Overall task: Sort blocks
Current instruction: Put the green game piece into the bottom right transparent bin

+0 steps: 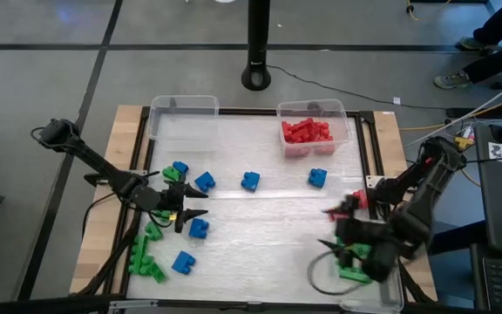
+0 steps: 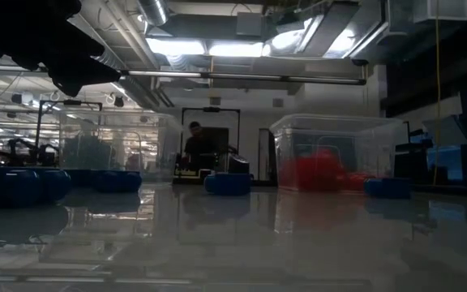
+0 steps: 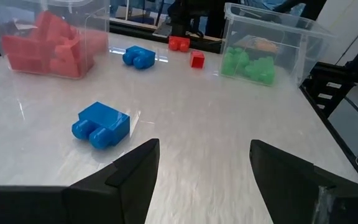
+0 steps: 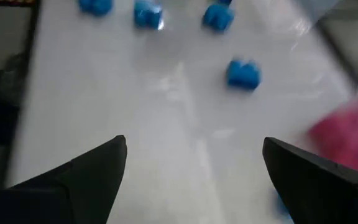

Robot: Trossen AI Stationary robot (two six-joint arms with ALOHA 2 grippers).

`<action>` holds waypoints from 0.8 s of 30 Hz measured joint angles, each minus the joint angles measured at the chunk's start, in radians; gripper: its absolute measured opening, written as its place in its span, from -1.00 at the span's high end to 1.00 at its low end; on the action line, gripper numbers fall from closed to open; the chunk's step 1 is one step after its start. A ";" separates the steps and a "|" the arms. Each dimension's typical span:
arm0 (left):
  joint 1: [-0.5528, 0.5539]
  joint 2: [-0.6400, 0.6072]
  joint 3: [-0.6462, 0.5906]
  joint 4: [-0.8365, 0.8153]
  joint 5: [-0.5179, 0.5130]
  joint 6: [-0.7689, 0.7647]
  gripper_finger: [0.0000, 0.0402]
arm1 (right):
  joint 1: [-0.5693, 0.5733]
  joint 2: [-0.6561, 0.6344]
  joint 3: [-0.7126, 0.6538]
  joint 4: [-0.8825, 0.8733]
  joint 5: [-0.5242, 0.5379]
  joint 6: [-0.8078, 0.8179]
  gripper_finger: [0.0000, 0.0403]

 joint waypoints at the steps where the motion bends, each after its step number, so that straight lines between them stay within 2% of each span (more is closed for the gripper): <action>1: 0.004 0.000 0.000 0.001 0.000 -0.005 -0.19 | -0.043 0.011 0.000 0.028 0.007 -0.079 -0.86; 5: 0.020 0.000 0.000 -0.003 0.000 0.006 -0.19 | -0.231 0.087 0.000 0.156 -0.037 -0.409 -0.86; 9: 0.038 0.000 0.000 -0.006 0.000 0.068 -0.19 | -0.409 0.201 -0.001 0.344 -0.143 -0.794 -0.86; 13: 0.065 0.000 0.008 -0.080 0.000 0.107 -0.19 | -0.537 0.336 -0.002 0.571 -0.262 -1.058 -0.86; 18: 0.105 0.000 0.089 -0.366 -0.004 0.074 -0.19 | -0.619 0.495 -0.002 0.790 -0.372 -1.216 -0.86; 24: 0.116 0.022 0.283 -0.741 -0.012 -0.019 -0.19 | -0.650 0.666 -0.002 1.027 -0.435 -1.268 -0.86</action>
